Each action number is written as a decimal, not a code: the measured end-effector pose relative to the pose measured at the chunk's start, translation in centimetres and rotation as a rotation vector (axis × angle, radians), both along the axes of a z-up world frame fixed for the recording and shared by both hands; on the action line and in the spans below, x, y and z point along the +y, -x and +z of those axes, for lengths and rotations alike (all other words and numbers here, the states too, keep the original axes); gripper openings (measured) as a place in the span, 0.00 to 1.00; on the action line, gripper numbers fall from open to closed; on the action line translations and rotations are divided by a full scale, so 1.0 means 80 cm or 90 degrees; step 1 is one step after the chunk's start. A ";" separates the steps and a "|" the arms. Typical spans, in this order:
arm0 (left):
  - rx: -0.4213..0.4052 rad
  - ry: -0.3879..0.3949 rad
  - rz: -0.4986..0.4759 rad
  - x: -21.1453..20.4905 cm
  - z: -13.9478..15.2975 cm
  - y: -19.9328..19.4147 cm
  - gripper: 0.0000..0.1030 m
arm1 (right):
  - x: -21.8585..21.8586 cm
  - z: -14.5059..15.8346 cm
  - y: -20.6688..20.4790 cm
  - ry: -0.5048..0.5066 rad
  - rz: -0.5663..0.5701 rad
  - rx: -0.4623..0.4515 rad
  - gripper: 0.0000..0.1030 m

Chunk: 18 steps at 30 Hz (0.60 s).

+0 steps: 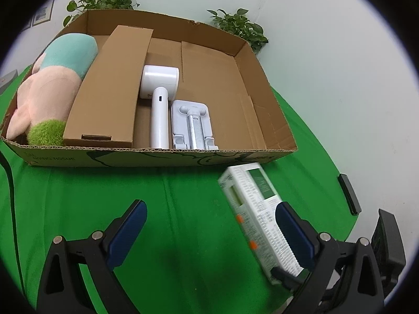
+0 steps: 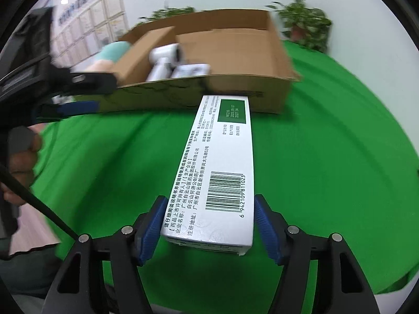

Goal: Organize objects

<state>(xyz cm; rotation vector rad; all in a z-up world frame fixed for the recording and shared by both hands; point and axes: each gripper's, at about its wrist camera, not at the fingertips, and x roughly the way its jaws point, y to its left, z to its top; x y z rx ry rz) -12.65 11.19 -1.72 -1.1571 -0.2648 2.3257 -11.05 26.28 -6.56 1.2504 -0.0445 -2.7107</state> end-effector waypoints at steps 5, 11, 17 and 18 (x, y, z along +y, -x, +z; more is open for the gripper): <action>-0.051 -0.039 -0.031 0.002 -0.015 0.005 0.96 | -0.031 0.011 -0.008 0.013 0.051 0.014 0.99; -0.082 -0.062 -0.049 0.012 -0.029 0.000 0.96 | -0.030 0.028 -0.014 0.026 0.074 0.044 0.99; -0.115 -0.096 -0.074 0.028 -0.040 -0.003 0.96 | -0.022 0.013 -0.009 -0.025 0.041 0.012 0.99; -0.122 -0.103 -0.076 0.030 -0.043 -0.003 0.96 | -0.021 0.012 -0.011 -0.022 0.043 0.012 0.97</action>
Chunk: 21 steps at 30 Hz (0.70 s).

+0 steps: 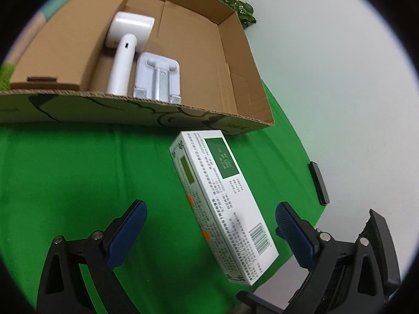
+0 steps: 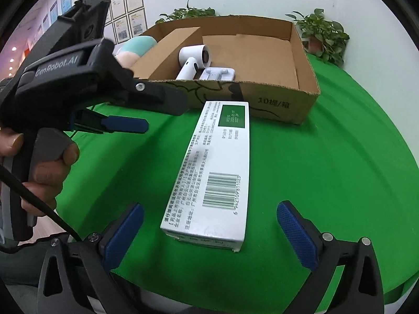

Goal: Organize objects
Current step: 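Grasp the white-and-green product box with the left tool and lift it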

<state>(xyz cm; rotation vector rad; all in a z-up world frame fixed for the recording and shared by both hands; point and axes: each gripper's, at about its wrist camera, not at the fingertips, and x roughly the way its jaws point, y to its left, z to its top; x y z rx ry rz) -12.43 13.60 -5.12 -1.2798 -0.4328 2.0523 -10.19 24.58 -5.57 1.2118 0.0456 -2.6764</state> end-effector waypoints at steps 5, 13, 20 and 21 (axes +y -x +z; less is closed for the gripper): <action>-0.020 -0.002 0.001 0.006 -0.008 -0.005 0.95 | -0.002 -0.002 -0.005 -0.010 0.013 0.003 0.67; -0.023 -0.004 -0.015 0.012 -0.016 -0.011 0.75 | 0.001 -0.007 -0.008 0.091 0.005 -0.011 0.61; -0.020 0.034 0.004 0.009 -0.023 -0.013 0.50 | 0.009 -0.008 -0.008 0.155 0.005 -0.021 0.60; -0.022 0.031 0.007 0.007 -0.023 -0.013 0.50 | 0.009 -0.008 -0.008 0.154 0.005 -0.021 0.60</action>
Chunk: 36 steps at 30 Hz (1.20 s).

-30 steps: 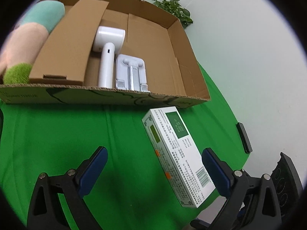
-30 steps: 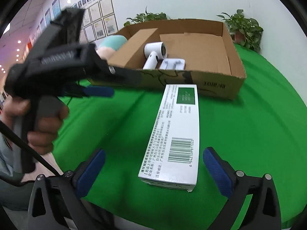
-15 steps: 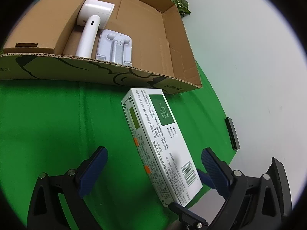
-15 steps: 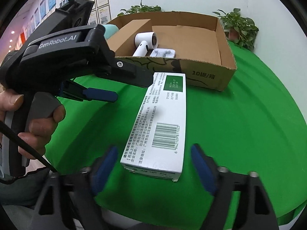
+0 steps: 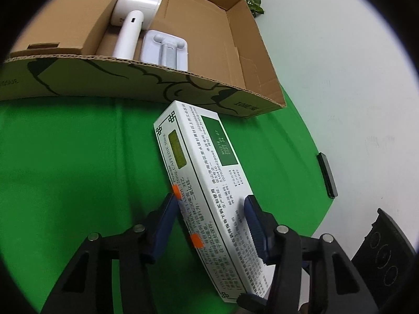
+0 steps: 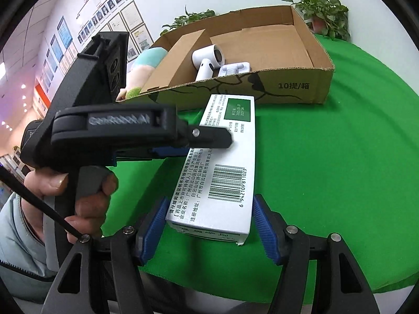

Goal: Organize objects
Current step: 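Grasp the white-and-green product box with the left tool and lift it, then carry the product box into the box beside the phone stand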

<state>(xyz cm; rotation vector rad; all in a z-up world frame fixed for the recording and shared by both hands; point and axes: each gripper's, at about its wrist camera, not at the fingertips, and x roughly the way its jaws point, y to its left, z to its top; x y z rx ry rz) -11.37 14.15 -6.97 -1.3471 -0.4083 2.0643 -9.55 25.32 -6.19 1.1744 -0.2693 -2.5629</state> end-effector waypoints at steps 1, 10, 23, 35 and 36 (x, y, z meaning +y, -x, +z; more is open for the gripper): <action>0.001 0.002 0.002 -0.001 0.000 -0.001 0.49 | -0.001 0.000 0.000 -0.002 0.002 0.002 0.60; -0.030 -0.014 0.023 -0.009 -0.006 -0.001 0.49 | -0.010 0.004 -0.008 -0.003 0.009 0.010 0.60; -0.032 -0.037 0.031 -0.010 0.007 -0.003 0.44 | -0.009 0.004 -0.004 0.030 0.006 0.007 0.59; 0.101 -0.044 0.029 -0.013 0.108 0.000 0.44 | -0.020 0.073 -0.007 0.002 0.010 0.128 0.59; 0.115 -0.042 0.029 -0.012 0.118 0.003 0.44 | -0.020 0.080 -0.004 0.003 0.009 0.136 0.59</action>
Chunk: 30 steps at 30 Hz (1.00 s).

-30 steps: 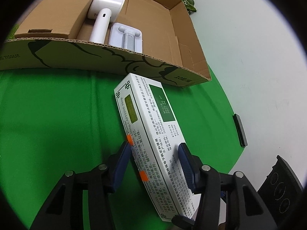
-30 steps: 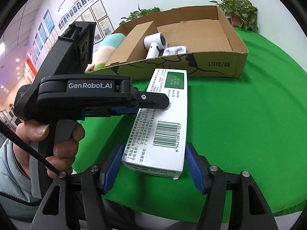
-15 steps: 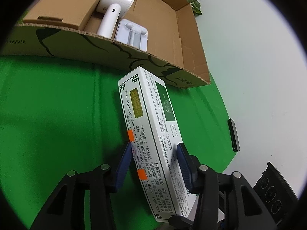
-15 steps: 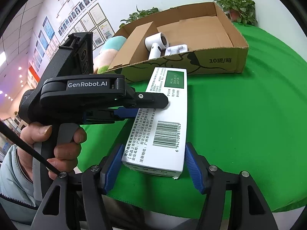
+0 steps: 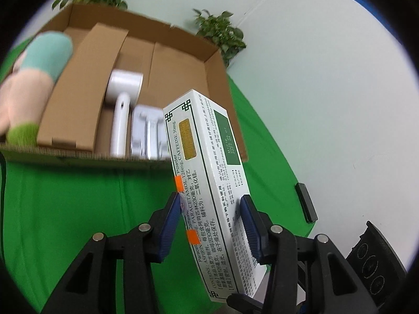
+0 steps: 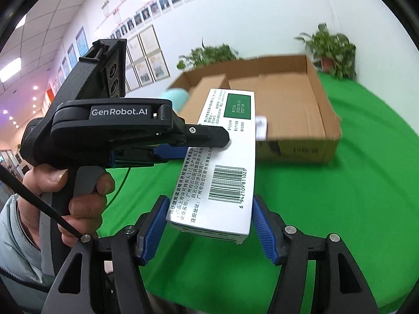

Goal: Organize objects
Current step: 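Carry the product box into the box beside the phone stand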

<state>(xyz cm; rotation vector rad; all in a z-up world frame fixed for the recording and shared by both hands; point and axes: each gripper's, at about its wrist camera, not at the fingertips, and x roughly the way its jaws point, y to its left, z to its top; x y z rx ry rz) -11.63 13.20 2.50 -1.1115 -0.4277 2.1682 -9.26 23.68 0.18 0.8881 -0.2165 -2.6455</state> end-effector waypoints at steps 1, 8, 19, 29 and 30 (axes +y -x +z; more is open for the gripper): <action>0.011 0.001 0.001 0.007 0.010 0.003 0.43 | -0.001 0.007 0.003 0.000 -0.001 0.008 0.59; 0.099 0.019 -0.009 0.019 0.078 0.024 0.43 | -0.004 0.057 0.039 -0.003 -0.015 0.067 0.59; 0.119 0.038 -0.039 0.047 0.109 0.084 0.42 | 0.019 0.089 0.107 0.011 -0.052 0.070 0.59; 0.109 0.038 -0.043 0.064 0.110 0.145 0.42 | 0.045 0.109 0.175 0.006 -0.050 0.049 0.59; 0.106 0.038 -0.043 0.064 0.108 0.150 0.42 | 0.047 0.109 0.182 0.004 -0.051 0.047 0.59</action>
